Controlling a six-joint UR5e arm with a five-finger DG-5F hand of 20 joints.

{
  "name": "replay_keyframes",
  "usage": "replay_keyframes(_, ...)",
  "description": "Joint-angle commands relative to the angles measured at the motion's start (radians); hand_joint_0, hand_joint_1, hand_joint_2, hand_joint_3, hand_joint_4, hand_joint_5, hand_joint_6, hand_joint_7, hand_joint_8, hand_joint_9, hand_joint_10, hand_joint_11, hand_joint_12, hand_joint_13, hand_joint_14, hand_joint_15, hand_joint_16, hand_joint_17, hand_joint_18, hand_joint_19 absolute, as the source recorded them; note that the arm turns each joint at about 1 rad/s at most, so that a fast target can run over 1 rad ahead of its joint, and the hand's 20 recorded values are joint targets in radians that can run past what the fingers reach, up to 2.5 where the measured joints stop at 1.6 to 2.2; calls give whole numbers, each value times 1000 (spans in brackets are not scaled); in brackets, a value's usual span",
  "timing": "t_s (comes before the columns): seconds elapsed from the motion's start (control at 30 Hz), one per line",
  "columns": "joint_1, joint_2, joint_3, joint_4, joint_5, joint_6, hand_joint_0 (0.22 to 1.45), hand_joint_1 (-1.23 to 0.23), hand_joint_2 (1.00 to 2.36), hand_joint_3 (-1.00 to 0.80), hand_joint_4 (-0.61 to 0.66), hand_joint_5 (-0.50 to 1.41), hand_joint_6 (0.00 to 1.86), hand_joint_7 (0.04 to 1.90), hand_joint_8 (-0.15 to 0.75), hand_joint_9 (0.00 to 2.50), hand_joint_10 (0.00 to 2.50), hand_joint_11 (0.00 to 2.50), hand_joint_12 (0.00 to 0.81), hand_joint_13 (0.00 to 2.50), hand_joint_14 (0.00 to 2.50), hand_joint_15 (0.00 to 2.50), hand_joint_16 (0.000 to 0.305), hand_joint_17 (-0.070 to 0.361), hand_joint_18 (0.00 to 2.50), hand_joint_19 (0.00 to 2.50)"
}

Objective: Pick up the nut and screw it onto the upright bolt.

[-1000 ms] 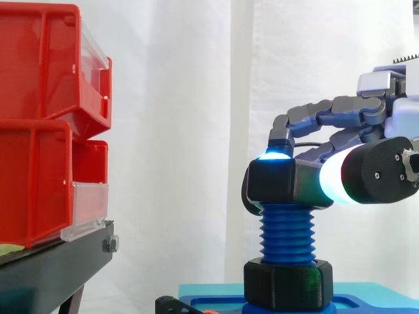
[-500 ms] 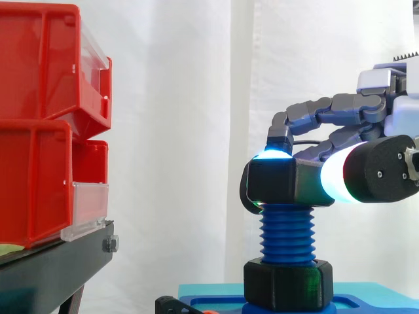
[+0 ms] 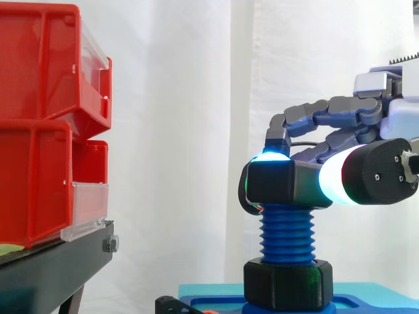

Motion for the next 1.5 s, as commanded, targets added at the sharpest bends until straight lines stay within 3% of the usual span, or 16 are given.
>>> replay_keyframes(0.0,-3,0,0,1,-3,1,542,-667,1000,-500,263,-124,502,1344,327,711,0,9,341,517,0,0,38,86,293,0)
replay_keyframes(0.8,-9,-14,0,15,-11,1,542,-668,1000,-500,256,-124,502,1341,328,714,0,5,341,526,0,0,38,86,301,0)
replay_keyframes(1.47,3,-14,0,6,-9,2,542,-670,1000,-500,263,-123,502,1341,327,715,0,10,340,530,0,0,38,86,307,0)
